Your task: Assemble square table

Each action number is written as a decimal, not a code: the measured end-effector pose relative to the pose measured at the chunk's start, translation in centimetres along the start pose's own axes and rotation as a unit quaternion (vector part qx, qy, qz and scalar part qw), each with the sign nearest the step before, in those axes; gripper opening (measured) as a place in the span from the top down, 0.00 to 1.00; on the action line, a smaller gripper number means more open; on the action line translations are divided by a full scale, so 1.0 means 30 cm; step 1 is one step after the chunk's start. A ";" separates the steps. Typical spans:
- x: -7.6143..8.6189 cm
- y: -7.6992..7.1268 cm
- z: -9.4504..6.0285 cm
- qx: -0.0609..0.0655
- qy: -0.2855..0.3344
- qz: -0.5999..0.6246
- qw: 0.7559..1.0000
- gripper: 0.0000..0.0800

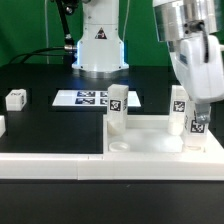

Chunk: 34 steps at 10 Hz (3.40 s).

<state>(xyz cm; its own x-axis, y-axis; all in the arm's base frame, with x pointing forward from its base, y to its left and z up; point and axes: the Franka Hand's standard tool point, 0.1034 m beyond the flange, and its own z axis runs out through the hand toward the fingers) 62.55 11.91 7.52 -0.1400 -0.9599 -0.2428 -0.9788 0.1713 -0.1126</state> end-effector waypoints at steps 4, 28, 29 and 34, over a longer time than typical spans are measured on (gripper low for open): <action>-0.010 0.002 0.007 0.003 0.005 -0.131 0.991 0.23; -0.014 0.002 0.023 -0.057 0.022 -0.089 0.994 0.63; -0.012 0.002 0.023 -0.057 0.022 -0.089 0.994 0.35; -0.016 0.018 0.032 -0.075 0.025 -0.400 0.913 0.19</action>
Offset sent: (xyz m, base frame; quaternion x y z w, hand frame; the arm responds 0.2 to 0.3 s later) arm -0.0015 0.0151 -0.0029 0.0253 -0.0077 -0.3315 0.9431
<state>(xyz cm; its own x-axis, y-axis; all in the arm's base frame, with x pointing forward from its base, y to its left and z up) 62.23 12.69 6.66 0.6256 -0.7741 -0.0965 -0.7799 -0.6178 -0.1004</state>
